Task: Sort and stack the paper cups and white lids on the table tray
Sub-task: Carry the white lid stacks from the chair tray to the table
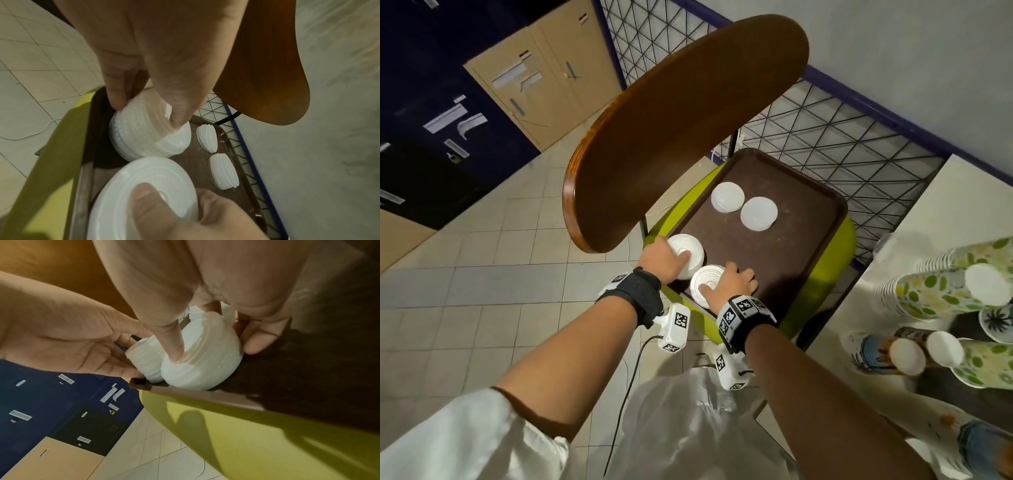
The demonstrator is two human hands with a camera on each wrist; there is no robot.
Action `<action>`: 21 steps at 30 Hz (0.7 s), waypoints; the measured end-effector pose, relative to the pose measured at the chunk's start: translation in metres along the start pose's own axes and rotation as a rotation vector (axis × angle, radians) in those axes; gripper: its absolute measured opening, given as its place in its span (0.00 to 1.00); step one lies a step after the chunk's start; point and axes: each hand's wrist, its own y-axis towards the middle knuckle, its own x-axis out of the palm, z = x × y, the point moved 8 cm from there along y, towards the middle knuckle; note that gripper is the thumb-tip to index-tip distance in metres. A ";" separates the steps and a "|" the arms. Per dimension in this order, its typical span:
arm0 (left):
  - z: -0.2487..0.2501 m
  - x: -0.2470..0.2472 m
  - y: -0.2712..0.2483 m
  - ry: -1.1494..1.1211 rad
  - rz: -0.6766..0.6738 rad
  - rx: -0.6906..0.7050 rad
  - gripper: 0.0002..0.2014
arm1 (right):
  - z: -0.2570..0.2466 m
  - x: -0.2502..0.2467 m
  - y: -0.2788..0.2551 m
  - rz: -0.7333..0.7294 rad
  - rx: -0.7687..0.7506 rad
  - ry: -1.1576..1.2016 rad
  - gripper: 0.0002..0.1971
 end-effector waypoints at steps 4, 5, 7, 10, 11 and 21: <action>0.010 0.000 0.003 0.033 -0.018 -0.002 0.34 | 0.006 -0.002 0.005 -0.011 -0.008 -0.003 0.39; 0.012 0.000 0.004 0.039 -0.024 -0.008 0.35 | 0.007 -0.001 0.006 -0.021 -0.004 0.000 0.39; 0.015 0.000 0.006 0.051 -0.045 -0.019 0.35 | 0.010 0.001 0.008 -0.042 0.017 0.024 0.38; 0.019 -0.002 0.007 0.034 -0.073 -0.046 0.36 | 0.011 0.000 0.009 -0.050 0.041 0.070 0.38; 0.019 -0.002 0.008 0.013 -0.080 -0.063 0.36 | 0.011 0.000 0.010 -0.050 0.044 0.080 0.38; 0.010 0.010 0.006 -0.290 -0.176 -0.149 0.47 | 0.011 0.003 0.012 -0.112 -0.016 0.169 0.35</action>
